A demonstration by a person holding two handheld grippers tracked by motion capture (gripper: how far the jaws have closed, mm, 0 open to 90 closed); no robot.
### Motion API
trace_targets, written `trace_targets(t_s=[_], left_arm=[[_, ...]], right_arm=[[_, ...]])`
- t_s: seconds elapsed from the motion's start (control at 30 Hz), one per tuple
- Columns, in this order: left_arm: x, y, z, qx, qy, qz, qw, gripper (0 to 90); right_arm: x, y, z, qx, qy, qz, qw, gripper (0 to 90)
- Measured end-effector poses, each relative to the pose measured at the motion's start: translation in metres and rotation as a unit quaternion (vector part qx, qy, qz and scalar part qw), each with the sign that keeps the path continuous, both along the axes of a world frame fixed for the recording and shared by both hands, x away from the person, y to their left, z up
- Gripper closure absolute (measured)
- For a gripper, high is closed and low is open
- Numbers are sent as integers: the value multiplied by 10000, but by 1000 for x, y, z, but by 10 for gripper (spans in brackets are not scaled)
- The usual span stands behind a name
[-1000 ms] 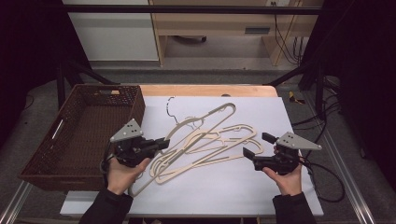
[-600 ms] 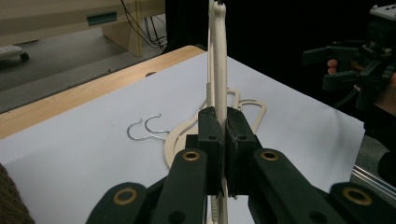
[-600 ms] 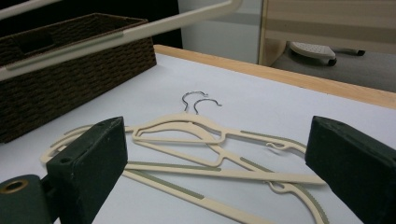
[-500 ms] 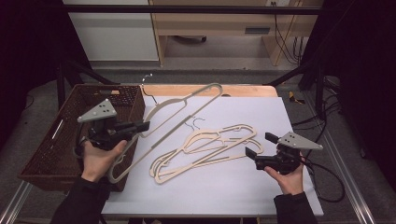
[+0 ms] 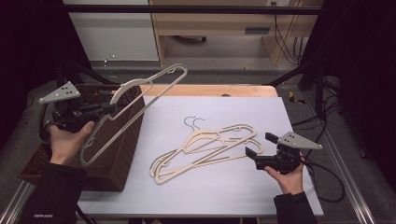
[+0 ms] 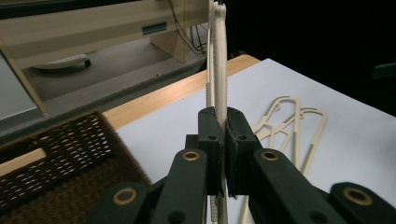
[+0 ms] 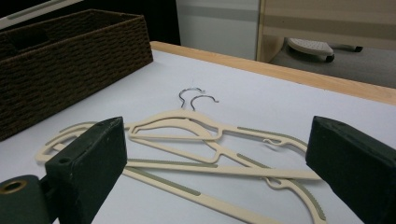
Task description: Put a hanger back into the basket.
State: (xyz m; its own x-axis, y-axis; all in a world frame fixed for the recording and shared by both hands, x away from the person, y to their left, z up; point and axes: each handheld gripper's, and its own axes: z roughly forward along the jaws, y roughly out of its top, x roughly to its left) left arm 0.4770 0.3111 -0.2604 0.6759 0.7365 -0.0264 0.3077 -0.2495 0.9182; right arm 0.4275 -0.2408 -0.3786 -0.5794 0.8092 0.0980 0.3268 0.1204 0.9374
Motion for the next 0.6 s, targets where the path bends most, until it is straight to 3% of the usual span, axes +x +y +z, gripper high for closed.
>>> trace_targets(t_s=[0.2,0.6], left_arm=[[7,27,-9,56,-63,149,9999,863],[11,74,-28,136,52,433,9990,863]], right_arm=[[1,0,-1,-6,13,-12,10000,55],[2,1,-2,-37,56,-19,10000,54]])
